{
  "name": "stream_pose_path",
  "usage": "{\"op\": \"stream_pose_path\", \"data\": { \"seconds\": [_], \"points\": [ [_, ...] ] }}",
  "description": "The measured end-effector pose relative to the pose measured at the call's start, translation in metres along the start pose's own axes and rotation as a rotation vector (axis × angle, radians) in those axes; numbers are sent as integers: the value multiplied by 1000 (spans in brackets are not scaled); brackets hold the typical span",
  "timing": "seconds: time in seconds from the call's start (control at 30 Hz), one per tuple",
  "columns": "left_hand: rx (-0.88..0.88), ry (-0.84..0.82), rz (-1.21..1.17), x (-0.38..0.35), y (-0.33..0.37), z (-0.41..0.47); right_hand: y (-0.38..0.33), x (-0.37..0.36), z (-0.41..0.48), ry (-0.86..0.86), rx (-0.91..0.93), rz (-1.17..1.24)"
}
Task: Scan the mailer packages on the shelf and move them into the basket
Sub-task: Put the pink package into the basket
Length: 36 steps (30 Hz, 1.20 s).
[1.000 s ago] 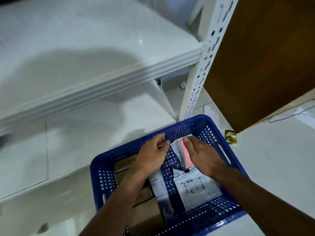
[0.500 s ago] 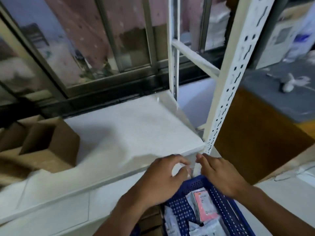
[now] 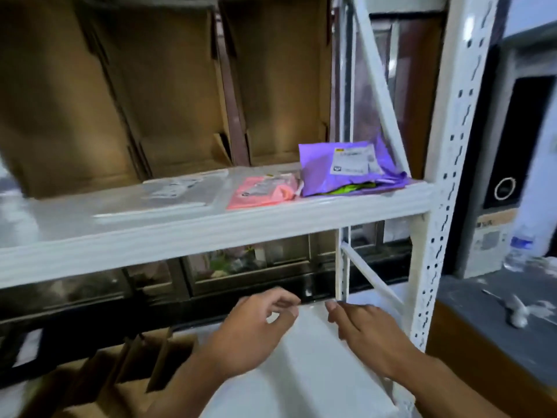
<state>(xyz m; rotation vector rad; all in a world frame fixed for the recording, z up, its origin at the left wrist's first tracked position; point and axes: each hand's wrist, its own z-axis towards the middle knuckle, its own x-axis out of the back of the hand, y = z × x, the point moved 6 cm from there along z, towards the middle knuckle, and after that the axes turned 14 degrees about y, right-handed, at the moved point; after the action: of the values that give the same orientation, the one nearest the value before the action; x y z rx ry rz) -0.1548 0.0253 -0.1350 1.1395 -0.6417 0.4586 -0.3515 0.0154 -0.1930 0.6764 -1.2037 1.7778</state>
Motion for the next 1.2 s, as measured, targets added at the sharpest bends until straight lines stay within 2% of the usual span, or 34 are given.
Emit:
{"op": "stream_pose_path", "data": {
  "seconds": [0.17, 0.3, 0.43, 0.57, 0.83, 1.07, 1.2],
  "points": [
    [-120, 50, 80, 71, 46, -10, -78, 53, 20, 44, 129, 7],
    [-137, 146, 16, 133, 64, -13, -123, 91, 38, 78, 194, -9],
    [-136, 235, 21, 189, 70, -7, -149, 114, 60, 100, 212, -70],
    [-127, 325, 72, 231, 61, 7, -188, 133, 75, 93, 199, 28],
    [-24, 386, 141, 258, 13, 37, -239, 129, 95, 100, 235, 62],
    [57, 445, 332, 268, -28, 55, -245, 117, 120, 176, 313, -21],
    [25, 422, 410, 257, -33, 68, -237, 104, 140, 204, 327, -107]
  ]
}}
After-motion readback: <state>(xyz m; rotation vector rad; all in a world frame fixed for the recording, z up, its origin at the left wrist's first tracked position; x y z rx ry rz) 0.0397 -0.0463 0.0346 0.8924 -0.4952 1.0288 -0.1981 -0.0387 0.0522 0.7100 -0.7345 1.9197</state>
